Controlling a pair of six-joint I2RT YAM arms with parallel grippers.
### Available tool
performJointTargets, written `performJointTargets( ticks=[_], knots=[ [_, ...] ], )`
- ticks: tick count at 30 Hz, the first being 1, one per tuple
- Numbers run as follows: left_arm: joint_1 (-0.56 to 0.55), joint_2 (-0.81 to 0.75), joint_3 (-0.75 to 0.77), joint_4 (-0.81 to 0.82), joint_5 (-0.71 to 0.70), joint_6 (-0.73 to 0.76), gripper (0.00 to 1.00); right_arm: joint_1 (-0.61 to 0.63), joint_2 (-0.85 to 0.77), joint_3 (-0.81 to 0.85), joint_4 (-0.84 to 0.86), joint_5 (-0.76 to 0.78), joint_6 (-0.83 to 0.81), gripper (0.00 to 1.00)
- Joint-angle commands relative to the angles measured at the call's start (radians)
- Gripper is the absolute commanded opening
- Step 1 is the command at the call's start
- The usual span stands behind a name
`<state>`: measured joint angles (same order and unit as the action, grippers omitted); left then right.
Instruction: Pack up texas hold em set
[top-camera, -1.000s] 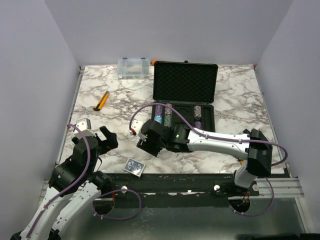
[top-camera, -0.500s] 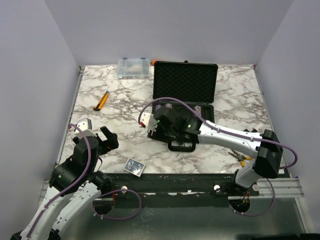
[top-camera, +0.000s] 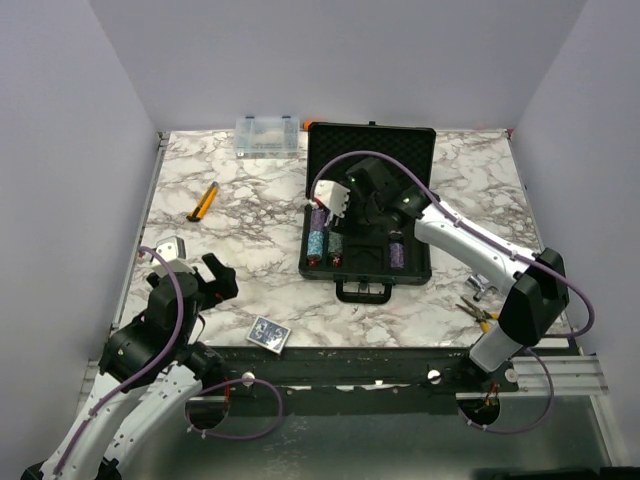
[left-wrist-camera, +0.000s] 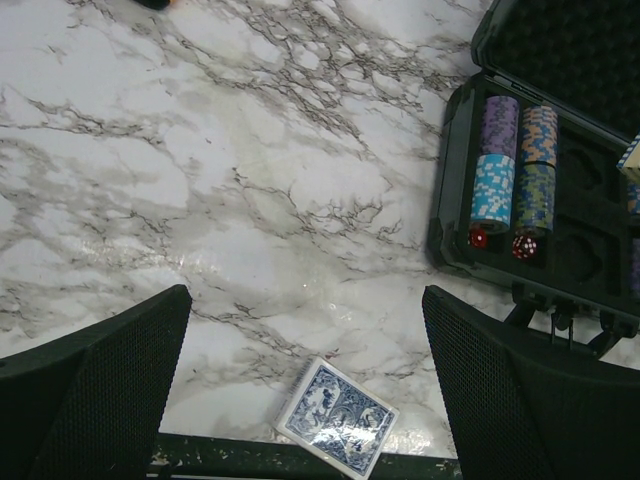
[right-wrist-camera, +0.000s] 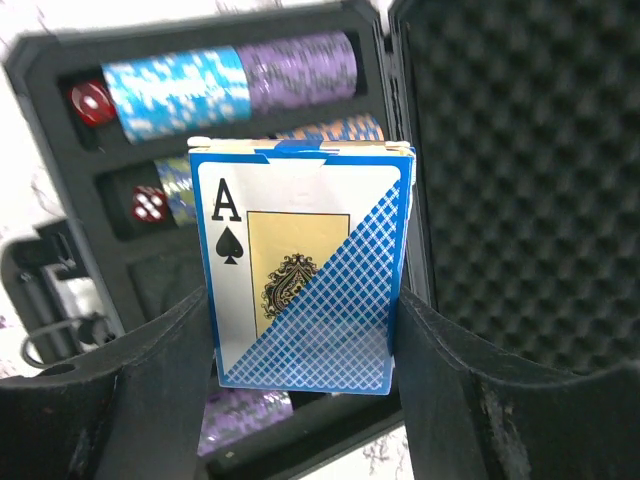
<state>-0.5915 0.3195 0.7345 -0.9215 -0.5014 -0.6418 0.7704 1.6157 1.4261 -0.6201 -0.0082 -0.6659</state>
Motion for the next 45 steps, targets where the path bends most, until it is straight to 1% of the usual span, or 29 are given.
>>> performJointTargets(
  ticks=[1, 10, 13, 17, 21, 28, 31, 35, 45],
  knots=[
    [-0.005, -0.004, -0.014, 0.007, 0.015, 0.014, 0.97, -0.066, 0.039, 0.038, -0.05, -0.099, -0.121, 0.01],
    [-0.005, 0.001, -0.015, 0.011, 0.017, 0.022, 0.96, -0.186, 0.14, 0.085, 0.012, -0.105, -0.177, 0.01],
    [-0.005, 0.02, -0.013, 0.013, 0.025, 0.025, 0.97, -0.237, 0.194, 0.14, 0.013, -0.118, -0.173, 0.01],
    [-0.004, 0.034, -0.011, 0.018, 0.034, 0.031, 0.96, -0.292, 0.24, 0.207, -0.038, -0.231, -0.202, 0.01],
    [-0.006, 0.044, -0.012, 0.018, 0.037, 0.032, 0.96, -0.303, 0.249, 0.174, -0.016, -0.244, -0.256, 0.01],
    [-0.005, 0.042, -0.015, 0.018, 0.038, 0.027, 0.96, -0.304, 0.23, 0.079, -0.005, -0.289, -0.28, 0.01],
    [-0.005, 0.044, -0.015, 0.017, 0.041, 0.027, 0.97, -0.304, 0.203, 0.007, 0.033, -0.281, -0.301, 0.01],
    [-0.005, 0.053, -0.014, 0.018, 0.047, 0.028, 0.96, -0.305, 0.186, -0.03, 0.066, -0.264, -0.324, 0.0],
    [-0.005, 0.04, -0.018, 0.019, 0.046, 0.026, 0.96, -0.306, 0.221, -0.009, 0.148, -0.22, -0.35, 0.01]
  ],
)
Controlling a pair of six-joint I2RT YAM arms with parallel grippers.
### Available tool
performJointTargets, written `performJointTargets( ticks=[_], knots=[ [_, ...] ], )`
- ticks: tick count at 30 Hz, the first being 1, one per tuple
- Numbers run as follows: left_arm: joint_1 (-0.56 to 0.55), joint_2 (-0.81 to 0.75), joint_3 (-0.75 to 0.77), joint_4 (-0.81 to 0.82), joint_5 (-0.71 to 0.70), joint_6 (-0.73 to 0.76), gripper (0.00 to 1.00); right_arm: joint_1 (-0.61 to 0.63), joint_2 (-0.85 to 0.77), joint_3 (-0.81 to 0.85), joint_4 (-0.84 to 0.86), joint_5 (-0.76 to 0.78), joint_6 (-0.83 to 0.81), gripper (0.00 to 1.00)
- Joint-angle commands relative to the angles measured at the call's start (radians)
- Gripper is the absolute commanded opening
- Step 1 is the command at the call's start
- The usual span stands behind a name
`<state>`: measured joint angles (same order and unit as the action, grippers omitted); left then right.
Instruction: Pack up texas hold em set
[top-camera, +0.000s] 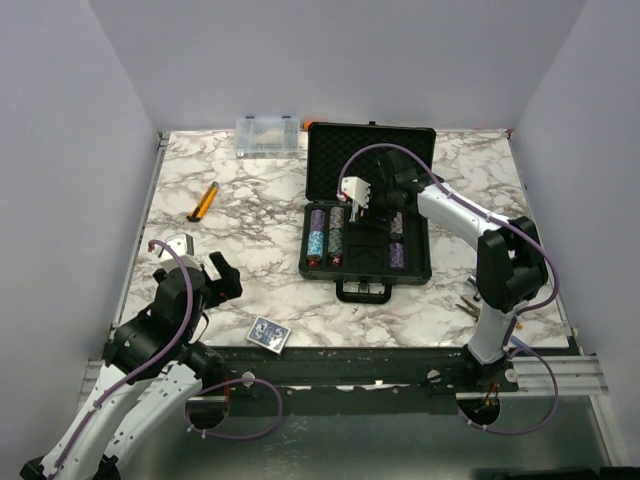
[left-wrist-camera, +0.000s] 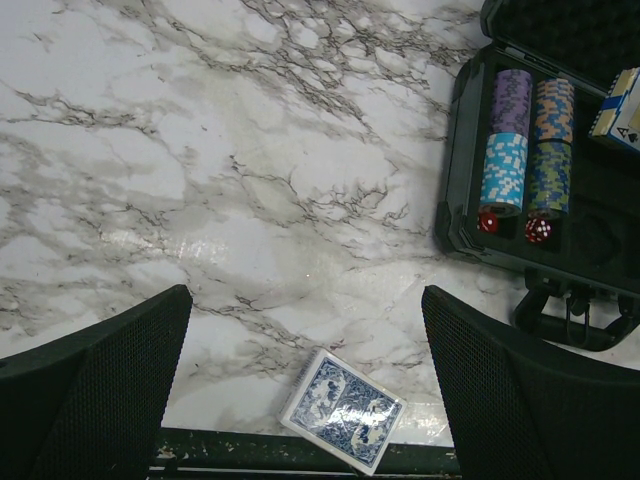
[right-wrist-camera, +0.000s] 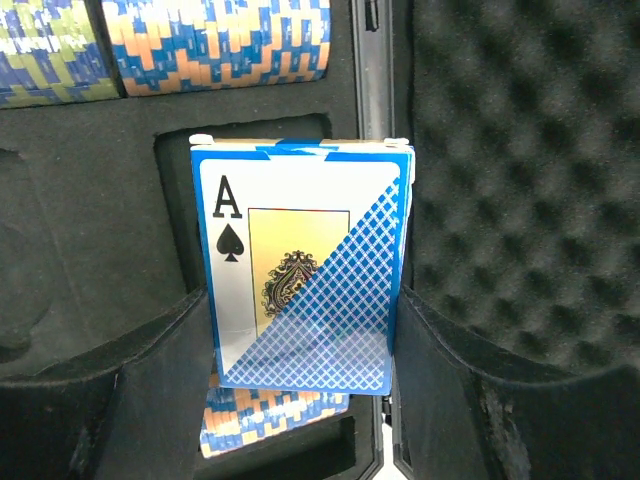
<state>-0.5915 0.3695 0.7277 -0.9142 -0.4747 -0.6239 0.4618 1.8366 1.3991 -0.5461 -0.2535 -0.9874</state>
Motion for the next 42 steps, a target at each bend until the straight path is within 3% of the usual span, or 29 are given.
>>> performJointTargets(
  ticks=[1, 17, 34, 35, 39, 42],
  knots=[
    [-0.005, -0.012, -0.011, 0.012, 0.019, 0.009, 0.96, 0.004, 0.005, 0.023, 0.076, 0.024, -0.03, 0.01],
    [-0.005, -0.01, -0.01, 0.011, 0.016, 0.007, 0.96, 0.004, -0.041, -0.135, 0.131, -0.025, -0.103, 0.01],
    [-0.005, -0.027, -0.011, 0.01, 0.007, 0.007, 0.96, 0.003, -0.121, -0.205, 0.054, -0.127, -0.127, 0.01],
    [-0.005, -0.028, -0.01, 0.01, 0.007, 0.007, 0.96, 0.004, -0.123, -0.21, 0.056, -0.133, -0.117, 0.03],
    [-0.005, -0.037, -0.01, 0.01, 0.005, 0.007, 0.96, 0.004, -0.136, -0.249, 0.102, -0.134, -0.064, 0.33],
    [-0.005, -0.042, -0.012, 0.01, 0.003, 0.007, 0.96, 0.004, -0.142, -0.267, 0.12, -0.121, -0.058, 0.44]
  ],
)
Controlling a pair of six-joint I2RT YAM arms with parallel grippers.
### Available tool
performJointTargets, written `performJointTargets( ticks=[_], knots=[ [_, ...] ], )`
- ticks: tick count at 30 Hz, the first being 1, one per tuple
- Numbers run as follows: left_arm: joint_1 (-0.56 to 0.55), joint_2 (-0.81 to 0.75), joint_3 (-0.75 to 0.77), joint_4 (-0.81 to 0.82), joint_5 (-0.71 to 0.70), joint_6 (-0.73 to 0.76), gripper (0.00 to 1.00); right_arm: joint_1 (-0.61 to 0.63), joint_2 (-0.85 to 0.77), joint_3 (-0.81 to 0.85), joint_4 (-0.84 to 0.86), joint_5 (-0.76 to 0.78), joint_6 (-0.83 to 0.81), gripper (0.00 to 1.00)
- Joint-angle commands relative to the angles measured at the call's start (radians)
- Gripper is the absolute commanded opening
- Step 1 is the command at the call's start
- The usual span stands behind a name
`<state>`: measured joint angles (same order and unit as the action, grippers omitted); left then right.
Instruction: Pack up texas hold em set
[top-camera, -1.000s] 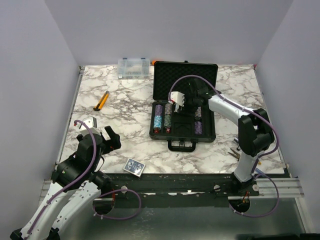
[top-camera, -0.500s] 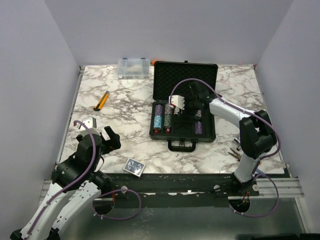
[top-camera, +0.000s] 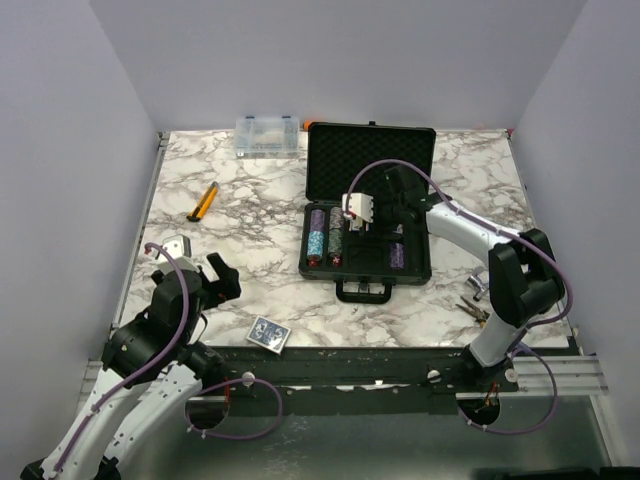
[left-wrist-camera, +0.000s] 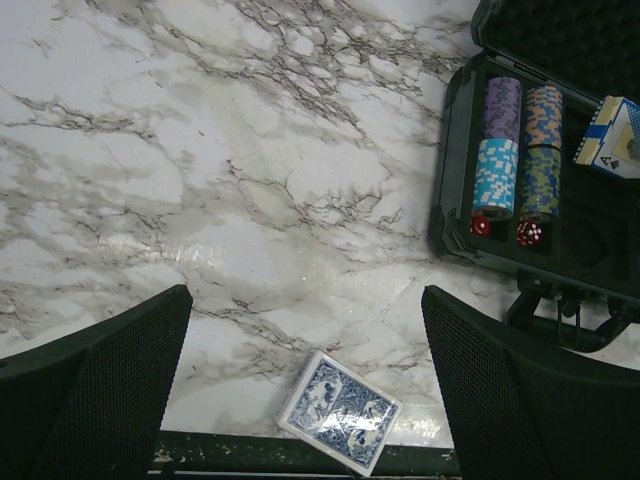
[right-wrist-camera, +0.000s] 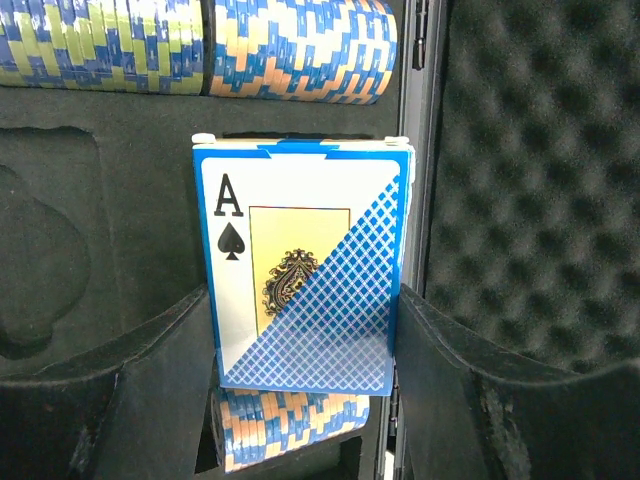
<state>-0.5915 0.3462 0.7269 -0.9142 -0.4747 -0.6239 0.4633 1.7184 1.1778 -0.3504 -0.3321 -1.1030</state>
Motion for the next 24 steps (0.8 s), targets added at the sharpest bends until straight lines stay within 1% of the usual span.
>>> performJointTargets(
  ticks=[1, 5, 8, 14, 18, 20, 23, 24],
  knots=[
    [-0.005, -0.022, -0.012, 0.01, 0.003, 0.007, 0.96, 0.002, -0.026, -0.054, -0.064, -0.03, 0.057, 0.45],
    [-0.005, -0.026, -0.012, 0.011, 0.001, 0.007, 0.96, 0.003, -0.016, -0.086, 0.024, 0.063, 0.054, 0.45],
    [-0.004, -0.027, -0.011, 0.011, 0.002, 0.007, 0.96, 0.003, 0.008, -0.073, 0.062, 0.117, 0.046, 0.43],
    [-0.005, -0.024, -0.011, 0.011, 0.005, 0.009, 0.96, 0.003, 0.066, 0.02, -0.004, 0.104, 0.059, 0.44],
    [-0.005, -0.028, -0.012, 0.011, 0.003, 0.009, 0.96, 0.003, 0.062, -0.003, -0.013, 0.108, 0.045, 0.52],
    [-0.005, -0.026, -0.012, 0.012, 0.003, 0.008, 0.96, 0.004, 0.053, -0.017, -0.017, 0.103, 0.039, 0.68],
    [-0.005, -0.021, -0.01, 0.011, 0.004, 0.01, 0.96, 0.004, 0.04, -0.028, -0.022, 0.09, 0.034, 0.73],
    [-0.005, -0.019, -0.01, 0.012, 0.004, 0.01, 0.96, 0.005, 0.036, -0.03, -0.026, 0.086, 0.032, 0.85]
  ],
)
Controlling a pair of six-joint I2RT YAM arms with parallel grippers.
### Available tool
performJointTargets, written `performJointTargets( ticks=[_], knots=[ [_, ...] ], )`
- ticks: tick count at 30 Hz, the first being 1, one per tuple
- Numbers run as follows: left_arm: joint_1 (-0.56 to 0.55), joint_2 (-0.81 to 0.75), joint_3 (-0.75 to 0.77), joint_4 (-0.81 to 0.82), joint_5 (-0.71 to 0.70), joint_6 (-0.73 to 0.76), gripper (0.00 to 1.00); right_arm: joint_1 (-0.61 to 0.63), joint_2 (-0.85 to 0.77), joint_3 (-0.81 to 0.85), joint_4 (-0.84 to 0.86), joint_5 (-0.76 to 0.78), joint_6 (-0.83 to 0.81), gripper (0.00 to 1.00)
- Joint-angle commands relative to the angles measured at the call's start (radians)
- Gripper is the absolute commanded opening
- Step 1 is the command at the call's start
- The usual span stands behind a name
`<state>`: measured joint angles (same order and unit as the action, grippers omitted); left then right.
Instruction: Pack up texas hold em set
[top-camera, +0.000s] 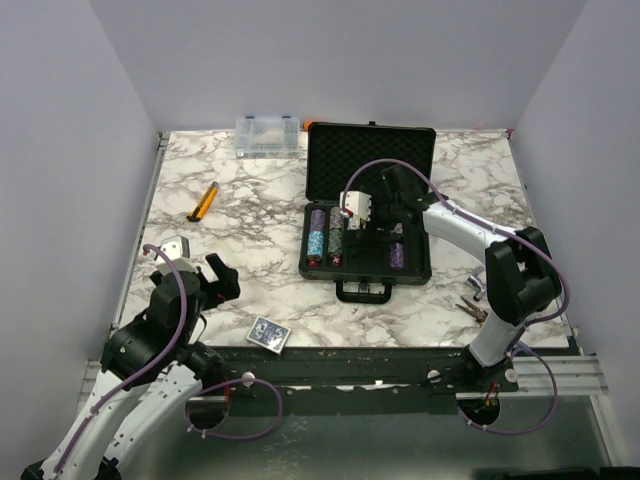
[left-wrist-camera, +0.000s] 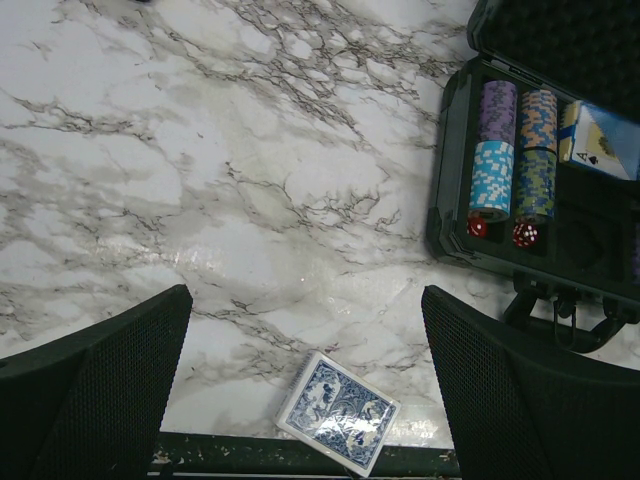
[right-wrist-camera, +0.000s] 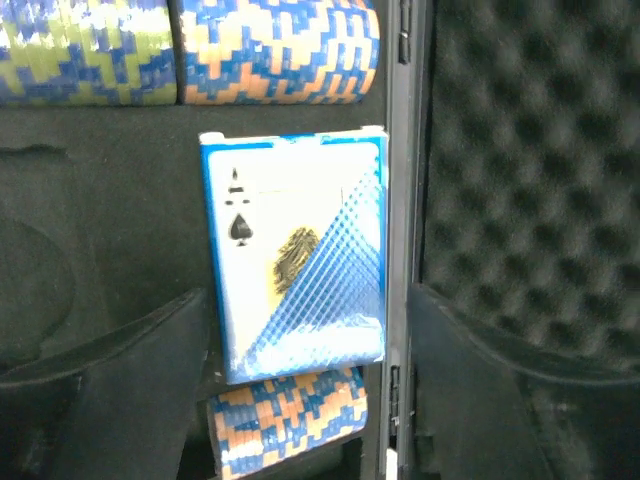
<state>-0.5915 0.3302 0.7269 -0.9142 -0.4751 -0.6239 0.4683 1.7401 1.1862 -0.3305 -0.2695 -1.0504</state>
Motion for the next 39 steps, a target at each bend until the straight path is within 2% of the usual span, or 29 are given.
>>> performJointTargets(
  ticks=[1, 11, 17, 24, 29, 33, 39],
  knots=[
    [-0.005, -0.002, -0.01, 0.012, 0.006, 0.01, 0.96, -0.001, 0.013, -0.039, -0.05, 0.021, -0.025, 1.0],
    [-0.005, -0.007, -0.01, 0.012, 0.004, 0.012, 0.96, -0.001, -0.018, -0.011, -0.045, 0.036, 0.002, 1.0],
    [-0.005, -0.005, -0.01, 0.012, 0.007, 0.015, 0.96, 0.0, -0.09, 0.016, -0.052, -0.016, 0.055, 1.0],
    [-0.005, -0.011, -0.01, 0.016, 0.01, 0.018, 0.96, -0.001, -0.193, -0.039, 0.075, -0.003, 0.183, 1.0],
    [-0.005, -0.001, -0.009, 0.02, 0.021, 0.024, 0.96, -0.001, -0.258, -0.028, 0.141, -0.007, 0.409, 1.0],
    [-0.005, 0.001, -0.012, 0.022, 0.025, 0.026, 0.95, 0.0, -0.293, -0.022, 0.226, 0.136, 0.674, 1.0],
    [-0.005, 0.013, -0.012, 0.03, 0.038, 0.034, 0.95, -0.001, -0.266, 0.095, 0.14, 0.184, 0.931, 1.0]
  ],
)
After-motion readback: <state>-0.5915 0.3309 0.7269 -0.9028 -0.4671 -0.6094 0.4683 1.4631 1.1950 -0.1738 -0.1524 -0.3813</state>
